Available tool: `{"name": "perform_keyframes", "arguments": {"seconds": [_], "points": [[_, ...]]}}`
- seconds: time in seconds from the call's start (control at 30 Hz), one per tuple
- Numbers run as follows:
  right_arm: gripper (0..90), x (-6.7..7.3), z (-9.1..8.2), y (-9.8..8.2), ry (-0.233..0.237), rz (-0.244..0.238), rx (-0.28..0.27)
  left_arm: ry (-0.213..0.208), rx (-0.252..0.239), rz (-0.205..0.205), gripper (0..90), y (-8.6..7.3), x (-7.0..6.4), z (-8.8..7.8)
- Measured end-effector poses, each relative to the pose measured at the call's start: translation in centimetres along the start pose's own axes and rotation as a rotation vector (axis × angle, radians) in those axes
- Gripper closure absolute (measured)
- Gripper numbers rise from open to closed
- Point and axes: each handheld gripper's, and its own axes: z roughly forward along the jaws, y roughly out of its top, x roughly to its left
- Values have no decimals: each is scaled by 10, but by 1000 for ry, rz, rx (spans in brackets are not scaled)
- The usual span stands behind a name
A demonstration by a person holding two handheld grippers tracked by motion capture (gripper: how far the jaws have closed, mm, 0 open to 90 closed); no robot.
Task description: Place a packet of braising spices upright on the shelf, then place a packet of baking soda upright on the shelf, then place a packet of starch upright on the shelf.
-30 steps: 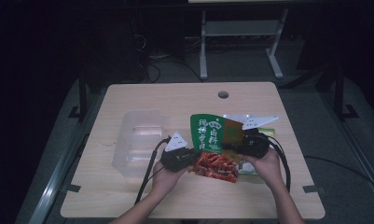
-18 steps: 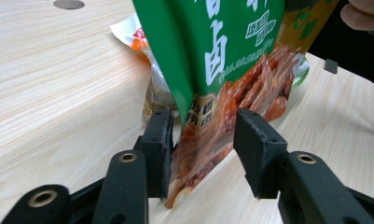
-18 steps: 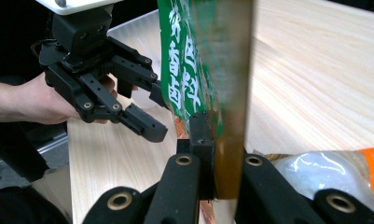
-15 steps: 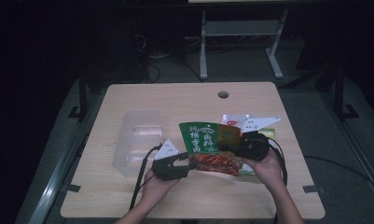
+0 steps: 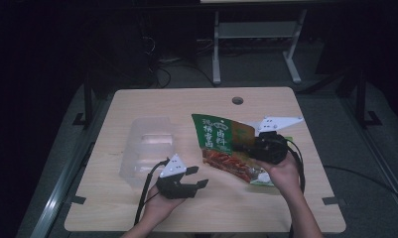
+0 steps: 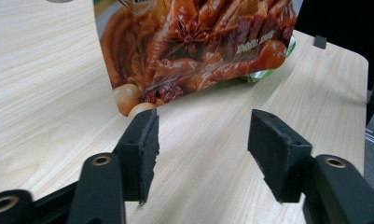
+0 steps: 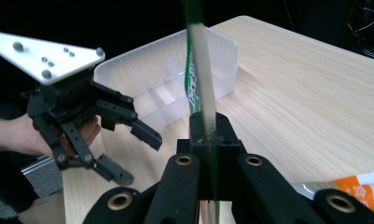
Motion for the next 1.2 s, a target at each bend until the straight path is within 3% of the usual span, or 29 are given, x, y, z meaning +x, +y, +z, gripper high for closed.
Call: {"name": "perform_keyframes", "arguments": {"seconds": [0.17, 0.3, 0.67, 0.83, 1.03, 1.2], "points": [[895, -1, 4, 13, -5, -5, 23, -19, -8, 7, 352, -2, -6, 5], [895, -3, 10, 23, -24, -17, 42, -20, 1, 64, 337, -2, -10, 6], [894, -10, 24, 50, -18, -20, 40, -35, -6, 30, 306, -2, -10, 7], [894, -12, 29, 55, -34, -30, 59, -38, -10, 34, 306, -2, -10, 8], [894, -12, 35, 57, -19, -22, 59, -43, 11, 64, 304, -2, -13, 9], [894, -12, 41, 63, -17, -40, 64, -47, 24, 61, 301, -3, -15, 11]]}}
